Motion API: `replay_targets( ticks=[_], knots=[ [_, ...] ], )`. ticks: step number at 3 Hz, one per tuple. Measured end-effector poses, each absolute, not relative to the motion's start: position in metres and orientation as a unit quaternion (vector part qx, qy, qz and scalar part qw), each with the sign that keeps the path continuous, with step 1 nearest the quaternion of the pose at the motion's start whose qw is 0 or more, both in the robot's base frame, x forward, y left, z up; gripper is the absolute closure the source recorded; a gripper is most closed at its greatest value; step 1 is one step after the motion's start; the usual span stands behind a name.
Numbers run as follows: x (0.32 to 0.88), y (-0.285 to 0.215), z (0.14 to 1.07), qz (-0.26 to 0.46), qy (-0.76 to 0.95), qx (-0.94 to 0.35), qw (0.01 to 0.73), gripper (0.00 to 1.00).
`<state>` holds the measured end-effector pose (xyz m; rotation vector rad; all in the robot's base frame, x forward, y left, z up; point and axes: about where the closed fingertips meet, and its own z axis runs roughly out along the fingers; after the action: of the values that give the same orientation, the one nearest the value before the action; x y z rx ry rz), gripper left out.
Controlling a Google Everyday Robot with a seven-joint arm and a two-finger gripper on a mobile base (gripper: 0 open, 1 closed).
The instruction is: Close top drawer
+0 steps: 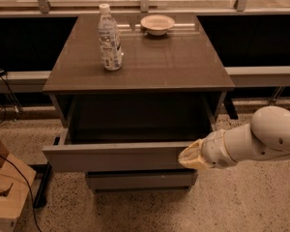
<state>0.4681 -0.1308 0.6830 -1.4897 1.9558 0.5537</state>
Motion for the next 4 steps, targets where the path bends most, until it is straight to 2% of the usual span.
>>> replay_targets(
  ticks=[1,3,4],
  knots=[
    [0.524,-0.128,0.694,0.222,0.729,-0.550,0.342,1.00],
    [0.528,-0.124,0.679,0.224,0.733,-0.538,0.350,1.00],
    [0.546,-0.122,0.650,0.226,0.738,-0.521,0.365,0.96]
  ],
)
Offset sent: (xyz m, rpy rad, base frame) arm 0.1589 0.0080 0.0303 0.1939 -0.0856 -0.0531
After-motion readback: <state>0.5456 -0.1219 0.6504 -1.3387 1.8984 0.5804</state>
